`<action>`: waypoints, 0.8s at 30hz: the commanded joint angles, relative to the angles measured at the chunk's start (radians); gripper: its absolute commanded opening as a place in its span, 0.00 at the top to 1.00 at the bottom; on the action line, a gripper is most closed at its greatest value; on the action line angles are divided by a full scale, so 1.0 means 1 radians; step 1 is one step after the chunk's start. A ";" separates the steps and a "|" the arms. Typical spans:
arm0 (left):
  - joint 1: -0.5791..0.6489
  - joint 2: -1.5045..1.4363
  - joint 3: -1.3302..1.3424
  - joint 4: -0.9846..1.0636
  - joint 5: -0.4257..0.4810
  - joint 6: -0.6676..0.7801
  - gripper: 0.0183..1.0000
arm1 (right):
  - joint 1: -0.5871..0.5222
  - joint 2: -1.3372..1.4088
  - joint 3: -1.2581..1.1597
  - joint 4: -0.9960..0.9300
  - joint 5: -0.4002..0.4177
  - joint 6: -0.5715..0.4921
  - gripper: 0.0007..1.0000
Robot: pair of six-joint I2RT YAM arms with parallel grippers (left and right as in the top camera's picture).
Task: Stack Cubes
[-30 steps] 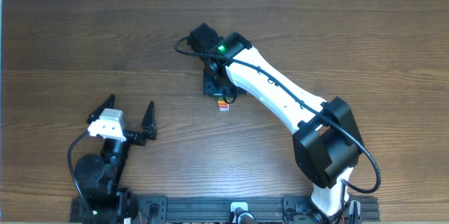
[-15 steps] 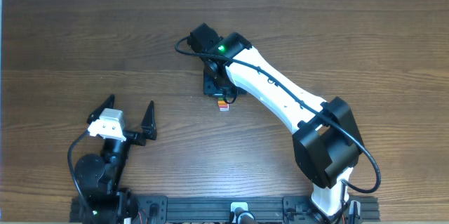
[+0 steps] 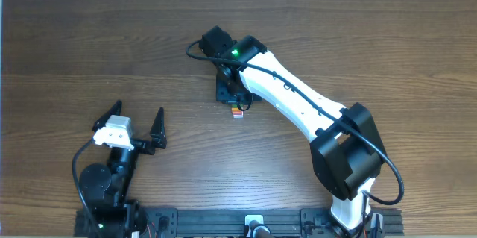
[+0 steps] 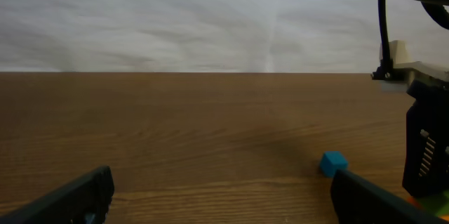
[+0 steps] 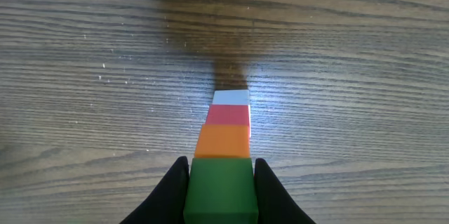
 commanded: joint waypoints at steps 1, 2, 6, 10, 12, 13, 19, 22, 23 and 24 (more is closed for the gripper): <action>0.006 -0.006 -0.005 0.000 0.006 0.015 0.00 | 0.008 0.014 -0.011 0.001 -0.002 0.003 0.82; 0.006 -0.006 -0.005 0.000 0.006 0.015 0.00 | 0.008 0.014 -0.011 0.001 -0.002 0.003 0.82; 0.006 -0.006 -0.005 0.000 0.006 0.014 0.00 | 0.009 0.014 -0.011 0.001 -0.002 0.003 0.81; 0.006 -0.006 -0.005 0.000 0.006 0.015 0.00 | 0.009 0.014 -0.011 0.001 -0.002 0.003 0.79; 0.006 -0.006 -0.005 0.000 0.006 0.015 0.00 | 0.009 0.014 -0.011 0.000 -0.002 0.003 0.77; 0.006 -0.006 -0.005 0.000 0.006 0.015 0.00 | 0.009 0.014 -0.011 0.001 -0.002 0.003 0.77; 0.006 -0.006 -0.005 0.000 0.006 0.014 0.00 | 0.009 0.014 -0.011 0.002 -0.002 0.003 0.73; 0.006 -0.006 -0.005 0.000 0.006 0.015 0.00 | 0.009 0.014 -0.011 0.002 -0.002 0.003 0.73; 0.006 -0.006 -0.005 0.000 0.006 0.014 0.00 | 0.009 0.014 -0.011 0.002 -0.002 0.003 0.73; 0.006 -0.006 -0.005 0.000 0.006 0.015 0.00 | 0.009 0.014 -0.011 0.002 -0.002 0.003 0.73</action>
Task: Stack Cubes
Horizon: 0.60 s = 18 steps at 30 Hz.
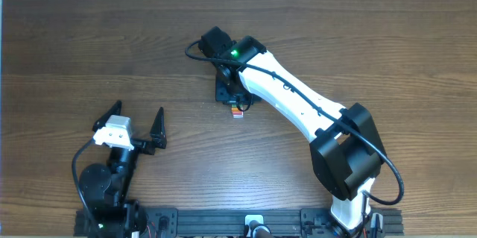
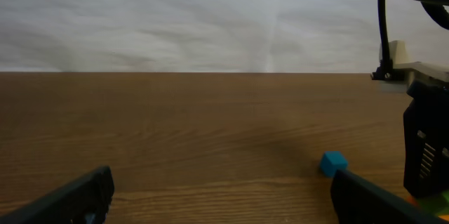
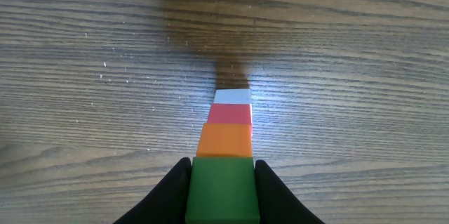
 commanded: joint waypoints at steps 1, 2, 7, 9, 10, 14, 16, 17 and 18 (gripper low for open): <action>0.006 -0.006 -0.005 0.000 0.006 0.014 0.00 | 0.006 0.014 -0.011 0.001 -0.002 0.003 0.72; 0.006 -0.006 -0.005 0.000 0.006 0.015 0.00 | 0.006 0.014 -0.011 0.001 -0.002 0.003 0.72; 0.006 -0.006 -0.005 0.000 0.006 0.014 0.00 | 0.006 0.014 -0.011 0.001 -0.002 0.003 0.66; 0.006 -0.006 -0.005 0.000 0.006 0.015 0.00 | 0.006 0.014 -0.011 0.001 -0.002 0.003 0.64; 0.006 -0.006 -0.005 0.000 0.006 0.015 0.00 | 0.006 0.014 -0.011 0.001 -0.002 0.003 0.63; 0.006 -0.006 -0.005 0.000 0.006 0.015 0.00 | 0.006 0.014 -0.011 0.001 -0.002 0.002 0.57; 0.006 -0.006 -0.005 0.000 0.006 0.014 0.00 | 0.006 0.014 -0.011 0.003 -0.002 0.002 0.46; 0.006 -0.006 -0.005 0.000 0.006 0.015 0.00 | 0.006 0.014 -0.011 0.005 -0.001 0.002 0.41; 0.006 -0.006 -0.005 0.000 0.006 0.014 0.00 | 0.006 0.014 -0.011 0.007 0.000 0.001 0.37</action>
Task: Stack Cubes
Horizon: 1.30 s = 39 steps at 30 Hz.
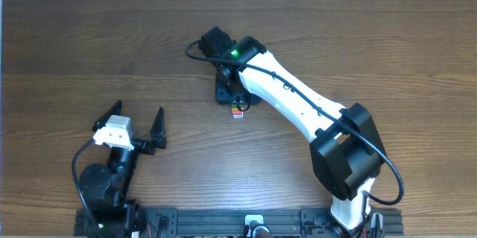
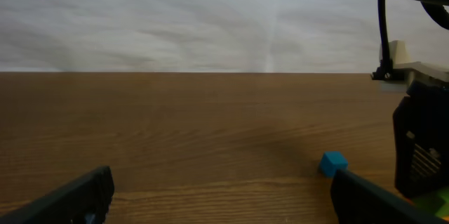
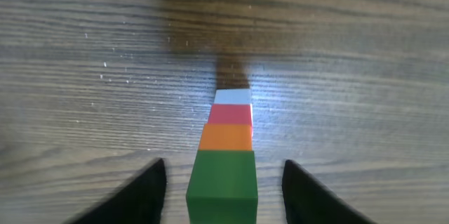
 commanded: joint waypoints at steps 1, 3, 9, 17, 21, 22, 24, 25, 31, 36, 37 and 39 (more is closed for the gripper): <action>0.006 -0.006 -0.005 0.000 0.006 0.014 0.00 | 0.006 0.014 -0.011 0.010 0.003 -0.005 0.33; 0.006 -0.006 -0.005 0.000 0.006 0.015 0.00 | 0.002 0.014 -0.005 0.010 0.003 -0.021 0.24; 0.006 -0.006 -0.005 0.000 0.006 0.015 0.00 | -0.030 0.014 0.094 -0.050 0.003 -0.077 0.14; 0.006 -0.006 -0.005 0.000 0.006 0.014 0.00 | -0.094 0.088 0.219 -0.088 0.002 -0.154 0.12; 0.006 -0.006 -0.005 0.000 0.006 0.015 0.00 | -0.114 0.177 0.297 -0.099 0.002 -0.174 0.13; 0.006 -0.006 -0.005 0.000 0.006 0.015 0.00 | -0.119 0.205 0.320 -0.099 0.002 -0.182 0.13; 0.006 -0.006 -0.005 0.000 0.006 0.014 0.00 | -0.126 0.257 0.359 -0.100 0.002 -0.192 0.14; 0.006 -0.006 -0.005 0.000 0.006 0.015 0.00 | -0.127 0.277 0.373 -0.100 0.002 -0.192 0.14; 0.006 -0.006 -0.005 0.000 0.006 0.015 0.00 | -0.133 0.378 0.435 -0.099 0.003 -0.207 0.17; 0.006 -0.006 -0.005 0.000 0.006 0.015 0.00 | -0.144 0.416 0.438 -0.076 0.007 -0.207 0.21; 0.006 -0.006 -0.005 0.000 0.006 0.015 0.00 | -0.148 0.419 0.438 -0.069 0.010 -0.207 0.22; 0.006 -0.006 -0.005 0.000 0.006 0.015 0.00 | -0.152 0.423 0.438 -0.059 0.019 -0.207 0.24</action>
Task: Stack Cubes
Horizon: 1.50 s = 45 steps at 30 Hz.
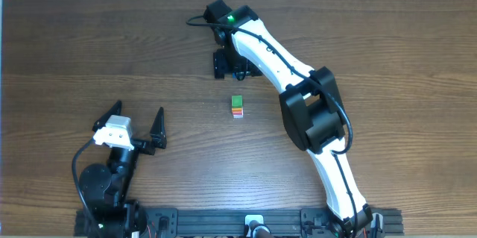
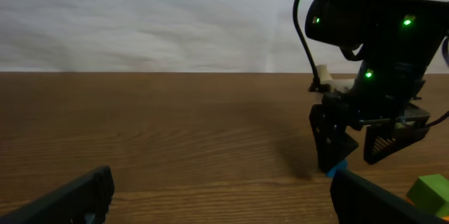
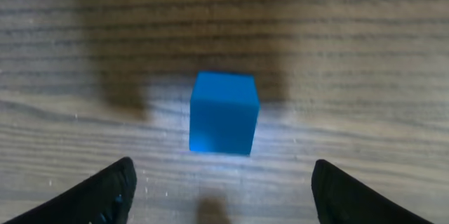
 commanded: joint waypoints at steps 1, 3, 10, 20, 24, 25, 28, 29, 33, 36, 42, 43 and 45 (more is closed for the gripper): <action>0.006 -0.006 -0.005 0.000 0.006 0.015 0.00 | -0.021 0.023 0.027 0.017 0.025 -0.010 0.24; 0.006 -0.006 -0.005 0.000 0.006 0.015 0.00 | -0.021 0.023 0.027 0.023 0.037 -0.010 0.24; 0.006 -0.006 -0.005 0.000 0.006 0.015 0.00 | -0.026 0.037 0.027 0.042 0.040 -0.018 0.26; 0.006 -0.006 -0.005 0.000 0.006 0.015 0.00 | -0.026 0.055 0.027 0.056 0.039 -0.017 0.35; 0.006 -0.006 -0.005 0.000 0.006 0.015 0.00 | -0.025 0.056 0.027 0.053 0.039 -0.016 0.51; 0.006 -0.006 -0.005 0.000 0.006 0.015 0.00 | -0.024 0.056 0.027 0.053 0.039 -0.016 0.56; 0.006 -0.006 -0.005 0.000 0.006 0.014 0.00 | -0.023 0.056 0.027 0.054 0.039 -0.016 0.67; 0.006 -0.006 -0.005 0.000 0.006 0.014 0.00 | -0.022 0.056 0.027 0.053 0.039 -0.016 0.69; 0.006 -0.006 -0.005 0.000 0.006 0.014 0.00 | -0.019 0.056 0.027 0.054 0.034 -0.008 0.74; 0.006 -0.006 -0.005 0.000 0.006 0.015 0.00 | -0.019 0.055 0.032 0.047 0.031 -0.008 0.76; 0.006 -0.006 -0.005 0.000 0.006 0.015 0.00 | -0.018 0.025 0.079 0.001 0.032 -0.009 0.82; 0.006 -0.006 -0.005 0.000 0.006 0.015 0.00 | -0.018 0.011 0.090 -0.012 0.032 -0.009 0.82; 0.006 -0.006 -0.005 0.000 0.006 0.015 0.00 | -0.017 -0.012 0.106 -0.034 0.032 -0.009 0.82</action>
